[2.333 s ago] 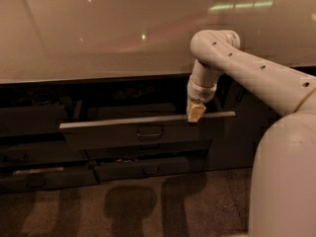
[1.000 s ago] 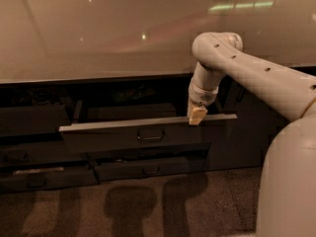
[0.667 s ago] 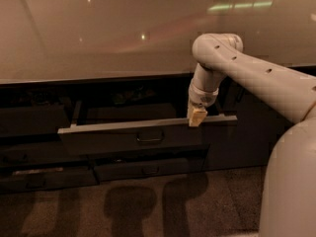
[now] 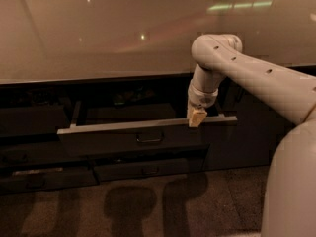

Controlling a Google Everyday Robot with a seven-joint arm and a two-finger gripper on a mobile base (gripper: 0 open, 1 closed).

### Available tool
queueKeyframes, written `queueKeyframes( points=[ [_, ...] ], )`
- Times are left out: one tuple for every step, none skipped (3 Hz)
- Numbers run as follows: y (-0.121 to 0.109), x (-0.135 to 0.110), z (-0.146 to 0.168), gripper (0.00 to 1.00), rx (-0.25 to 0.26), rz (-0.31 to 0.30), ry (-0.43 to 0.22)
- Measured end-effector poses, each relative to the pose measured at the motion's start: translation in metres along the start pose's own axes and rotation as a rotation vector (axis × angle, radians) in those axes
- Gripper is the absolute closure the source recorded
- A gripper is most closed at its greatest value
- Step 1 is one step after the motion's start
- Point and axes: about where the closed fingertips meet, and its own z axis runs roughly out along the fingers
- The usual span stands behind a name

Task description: Open top drawer

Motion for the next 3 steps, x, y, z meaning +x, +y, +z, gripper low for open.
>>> queueKeyframes(
  points=[
    [0.0026, -0.0002, -0.0001, 1.0, -0.001, -0.004, -0.002],
    [0.006, 0.0002, 0.0004, 1.0, -0.001, -0.007, -0.003],
    [0.0073, 0.0005, 0.0, 1.0, -0.002, -0.008, -0.004]
  ],
)
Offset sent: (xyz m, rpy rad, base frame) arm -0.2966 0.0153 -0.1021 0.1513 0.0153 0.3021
